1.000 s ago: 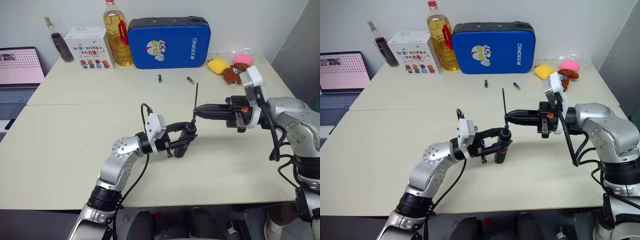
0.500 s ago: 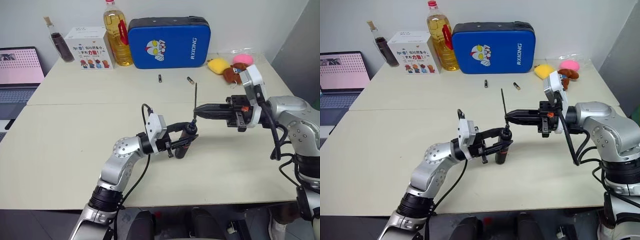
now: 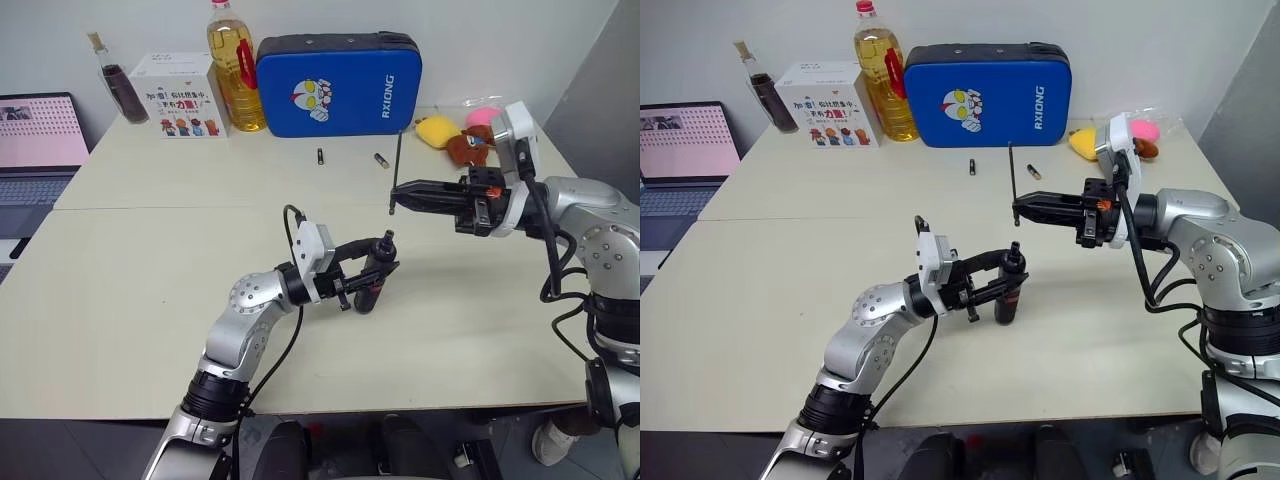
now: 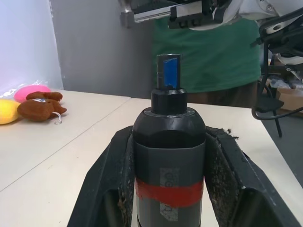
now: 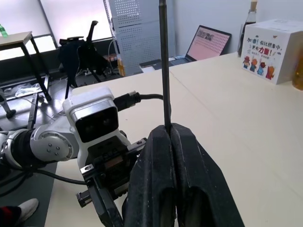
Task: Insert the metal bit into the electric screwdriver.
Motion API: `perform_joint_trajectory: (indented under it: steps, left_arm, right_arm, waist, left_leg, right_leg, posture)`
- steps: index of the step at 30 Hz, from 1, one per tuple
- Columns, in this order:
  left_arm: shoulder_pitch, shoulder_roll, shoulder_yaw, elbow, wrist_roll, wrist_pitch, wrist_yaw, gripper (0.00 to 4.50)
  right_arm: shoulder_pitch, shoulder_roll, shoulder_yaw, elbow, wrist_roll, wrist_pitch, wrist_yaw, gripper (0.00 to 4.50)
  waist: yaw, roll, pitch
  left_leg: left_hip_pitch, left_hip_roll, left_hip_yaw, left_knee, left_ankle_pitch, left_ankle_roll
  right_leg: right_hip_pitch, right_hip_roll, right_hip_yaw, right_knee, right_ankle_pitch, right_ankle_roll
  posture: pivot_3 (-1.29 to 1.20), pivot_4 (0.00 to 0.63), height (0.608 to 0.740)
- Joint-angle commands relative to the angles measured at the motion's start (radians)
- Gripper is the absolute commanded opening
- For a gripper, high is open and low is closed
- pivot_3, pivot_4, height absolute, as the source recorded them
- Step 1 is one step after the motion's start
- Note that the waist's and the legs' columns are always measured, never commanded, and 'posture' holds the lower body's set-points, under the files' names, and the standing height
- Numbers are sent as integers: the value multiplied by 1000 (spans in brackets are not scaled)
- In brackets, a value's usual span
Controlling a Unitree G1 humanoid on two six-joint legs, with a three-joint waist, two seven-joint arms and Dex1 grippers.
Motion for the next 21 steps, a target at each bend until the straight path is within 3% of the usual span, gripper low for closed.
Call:
perform_joint_trajectory:
  steps: [1,6,11,16,21]
  left_arm:
    - [-33,-11,26,-40,-24,-21,12,1681]
    - [-60,-16,33,11,39,-54,73,1681]
    - [-101,-46,53,76,116,-100,188,1681]
    - [-188,-111,58,193,250,-156,383,1681]
    - [-274,-178,80,324,319,-217,533,1681]
  right_arm:
    - [-29,1,-37,-10,3,-14,-12,25]
    - [-48,17,-33,5,-28,-13,-79,25]
    - [-79,86,-65,-8,-19,38,-238,25]
    - [-168,280,-128,-9,-144,117,-711,25]
    - [-198,368,-98,-50,-232,159,-890,25]
  waist:
    - [0,0,0]
    - [0,0,0]
    - [0,0,0]
    - [-1,0,0]
    - [3,0,0]
  left_leg:
    - [0,0,0,0,0,0]
    - [0,0,0,0,0,0]
    - [0,0,0,0,0,0]
    - [-1,0,0,0,0,0]
    - [-11,1,-1,0,0,0]
  right_leg:
    - [0,0,0,0,0,0]
    - [0,0,0,0,0,0]
    - [-1,0,0,0,0,0]
    - [-2,-1,1,2,0,0]
    - [-9,-3,0,2,0,0]
  posture:
    - [0,150,740]
    - [0,150,740]
    - [0,150,740]
    - [0,150,740]
    - [0,150,740]
